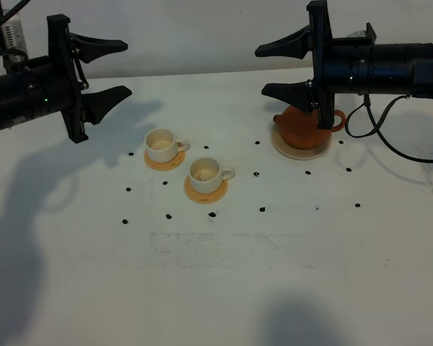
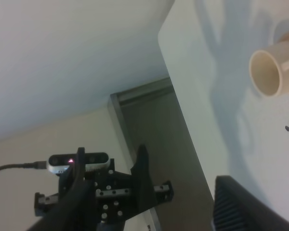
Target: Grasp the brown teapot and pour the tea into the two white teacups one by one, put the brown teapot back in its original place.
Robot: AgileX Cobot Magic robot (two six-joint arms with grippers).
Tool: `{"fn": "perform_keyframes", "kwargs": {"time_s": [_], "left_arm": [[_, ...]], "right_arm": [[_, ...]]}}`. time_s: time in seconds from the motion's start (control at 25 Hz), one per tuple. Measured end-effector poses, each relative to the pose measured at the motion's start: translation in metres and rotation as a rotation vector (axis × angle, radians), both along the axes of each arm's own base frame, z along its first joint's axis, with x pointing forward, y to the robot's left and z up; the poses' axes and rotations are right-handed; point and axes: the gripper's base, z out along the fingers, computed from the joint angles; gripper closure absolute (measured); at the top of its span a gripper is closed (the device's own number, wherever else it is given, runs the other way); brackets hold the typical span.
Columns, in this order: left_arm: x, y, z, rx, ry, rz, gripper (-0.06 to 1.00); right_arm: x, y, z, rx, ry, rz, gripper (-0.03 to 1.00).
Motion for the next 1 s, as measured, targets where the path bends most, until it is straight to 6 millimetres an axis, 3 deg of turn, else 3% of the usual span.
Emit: {"fn": "perform_keyframes", "kwargs": {"time_s": [0.56, 1.0], "left_arm": [[0.0, 0.0, 0.0, 0.015, -0.014, -0.008, 0.28], [-0.0003, -0.0006, 0.0004, 0.3, -0.283, -0.164, 0.29]], "right_arm": [[-0.0001, 0.0, -0.0001, -0.005, -0.01, 0.004, 0.45], [-0.0006, -0.0001, -0.0009, -0.074, -0.177, 0.055, 0.46]]}}
